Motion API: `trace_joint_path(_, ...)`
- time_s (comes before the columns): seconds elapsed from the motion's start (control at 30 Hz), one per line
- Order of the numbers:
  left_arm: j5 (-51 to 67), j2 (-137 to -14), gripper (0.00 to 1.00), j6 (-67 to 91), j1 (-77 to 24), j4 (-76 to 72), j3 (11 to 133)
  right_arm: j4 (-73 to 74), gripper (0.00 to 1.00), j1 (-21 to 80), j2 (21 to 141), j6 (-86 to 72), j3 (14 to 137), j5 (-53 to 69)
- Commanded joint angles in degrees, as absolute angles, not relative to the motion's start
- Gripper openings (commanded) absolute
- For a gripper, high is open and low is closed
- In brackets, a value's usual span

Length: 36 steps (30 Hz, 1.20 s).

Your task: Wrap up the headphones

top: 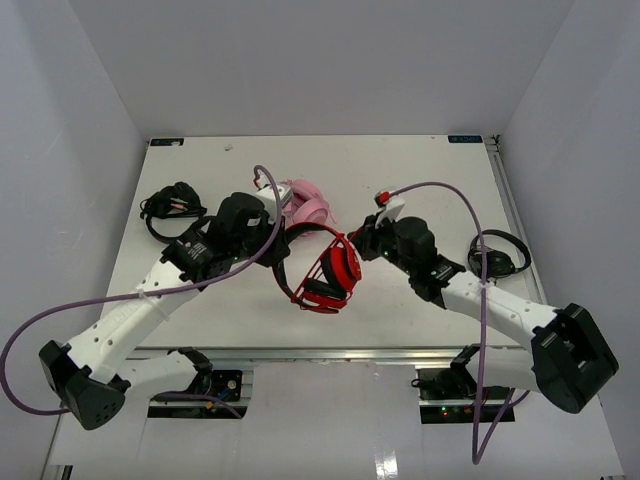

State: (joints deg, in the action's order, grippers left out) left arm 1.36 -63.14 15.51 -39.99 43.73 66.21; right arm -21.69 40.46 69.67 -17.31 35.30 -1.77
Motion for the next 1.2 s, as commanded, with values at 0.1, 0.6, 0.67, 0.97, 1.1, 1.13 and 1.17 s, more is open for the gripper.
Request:
trace_joint_path(0.1,-10.1,-66.8,0.0,6.9,-40.0,40.9,64.5,-0.8,0.08,35.1,66.7,-12.8,50.9,10.2)
trace_joint_path(0.6,-23.8,-75.4,0.0,4.6,-40.5,38.2,67.0,18.2,0.08,35.1,70.7,-5.3,67.2,15.4)
trace_joint_path(0.67,-24.8,-75.9,0.0,4.1,-40.7,37.6,67.2,19.8,0.08,35.0,72.6,-4.9,69.7,16.2)
trace_joint_path(0.97,-26.7,-76.3,0.0,2.9,-41.0,34.9,67.4,24.0,0.08,35.1,78.9,-2.8,77.5,11.8)
trace_joint_path(1.1,-29.7,-77.0,0.0,3.1,-41.0,33.3,66.6,23.9,0.08,35.1,79.7,-3.9,78.4,12.7)
trace_joint_path(1.13,-32.5,-77.7,0.0,3.8,-41.0,33.2,66.8,24.0,0.08,35.2,79.8,-4.5,78.8,13.1)
trace_joint_path(1.17,-33.5,-78.6,0.0,4.2,-41.0,33.3,67.2,24.0,0.08,35.1,79.8,-5.0,79.2,13.5)
